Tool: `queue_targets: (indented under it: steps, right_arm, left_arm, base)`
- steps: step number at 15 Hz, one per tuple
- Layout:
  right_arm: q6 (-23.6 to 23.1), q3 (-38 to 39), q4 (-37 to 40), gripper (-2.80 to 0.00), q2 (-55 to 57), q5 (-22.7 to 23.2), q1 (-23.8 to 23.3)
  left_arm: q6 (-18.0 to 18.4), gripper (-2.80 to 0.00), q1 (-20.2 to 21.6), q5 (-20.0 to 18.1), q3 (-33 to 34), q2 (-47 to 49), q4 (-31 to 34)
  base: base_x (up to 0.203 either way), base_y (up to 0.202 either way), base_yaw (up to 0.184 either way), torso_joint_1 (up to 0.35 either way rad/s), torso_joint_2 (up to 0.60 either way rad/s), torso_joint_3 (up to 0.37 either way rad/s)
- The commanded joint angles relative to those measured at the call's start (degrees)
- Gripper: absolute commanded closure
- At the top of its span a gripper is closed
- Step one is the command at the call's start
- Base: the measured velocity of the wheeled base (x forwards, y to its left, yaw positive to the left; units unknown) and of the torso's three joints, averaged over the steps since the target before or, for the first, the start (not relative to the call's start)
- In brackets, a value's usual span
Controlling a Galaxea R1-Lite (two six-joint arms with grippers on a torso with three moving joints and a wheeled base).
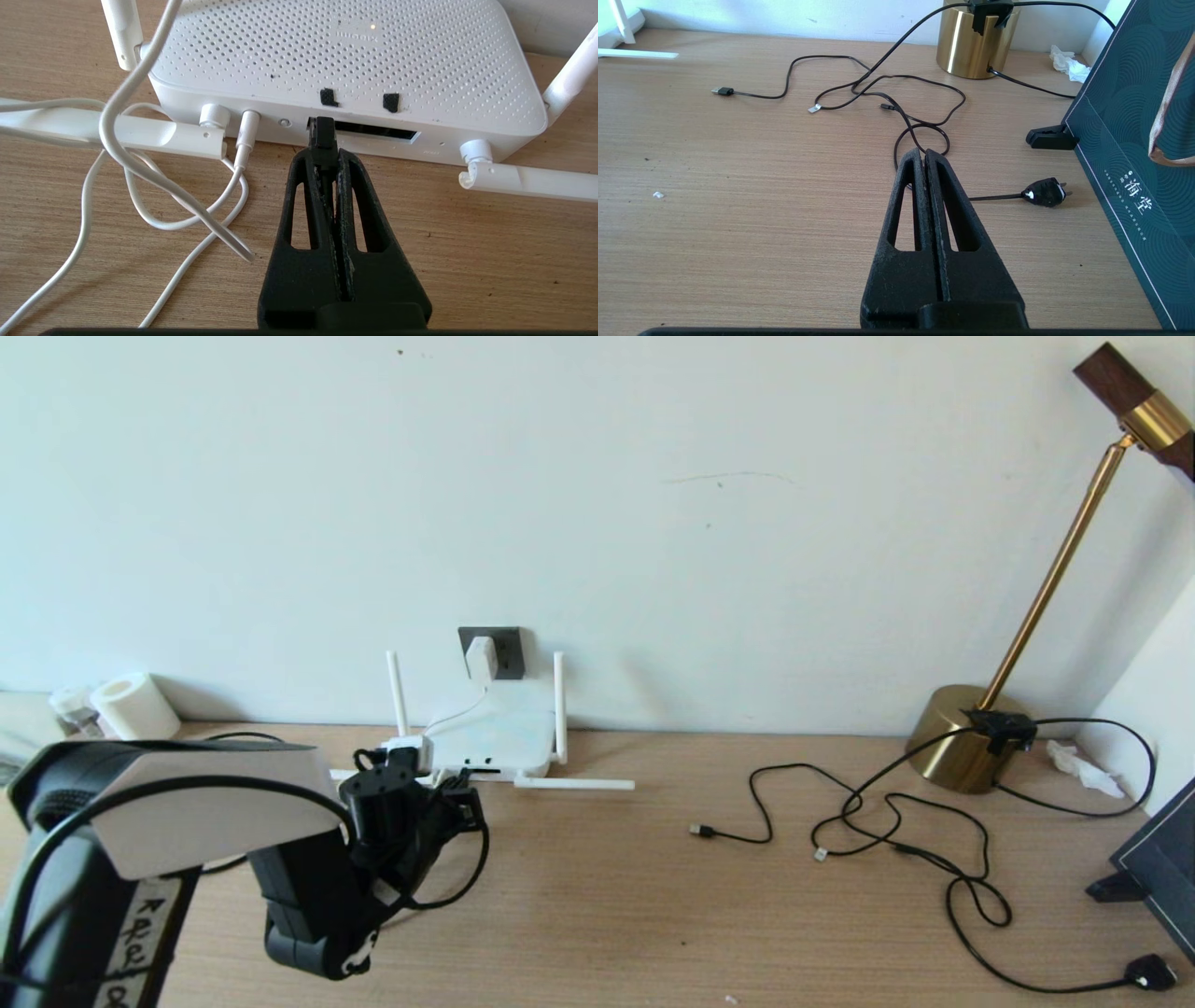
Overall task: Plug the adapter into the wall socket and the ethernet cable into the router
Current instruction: Align cable and router interface
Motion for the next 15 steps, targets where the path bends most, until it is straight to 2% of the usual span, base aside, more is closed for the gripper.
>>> queue_targets:
  steps: [1,15]
  right_arm:
    - [-0.1,0.0,0.0,0.0,0.1,0.0,0.0]
    - [0.0,0.0,0.0,0.0,0.1,0.0,0.0]
  left_arm:
    - [-0.1,0.0,0.0,0.1,0.0,0.6,-0.4]
    - [0.2,0.0,0.4,0.1,0.1,0.4,-0.4]
  base:
    - [0.0,0.0,0.0,0.0,0.0,0.0]
    - [0.0,0.0,0.0,0.0,0.0,0.0]
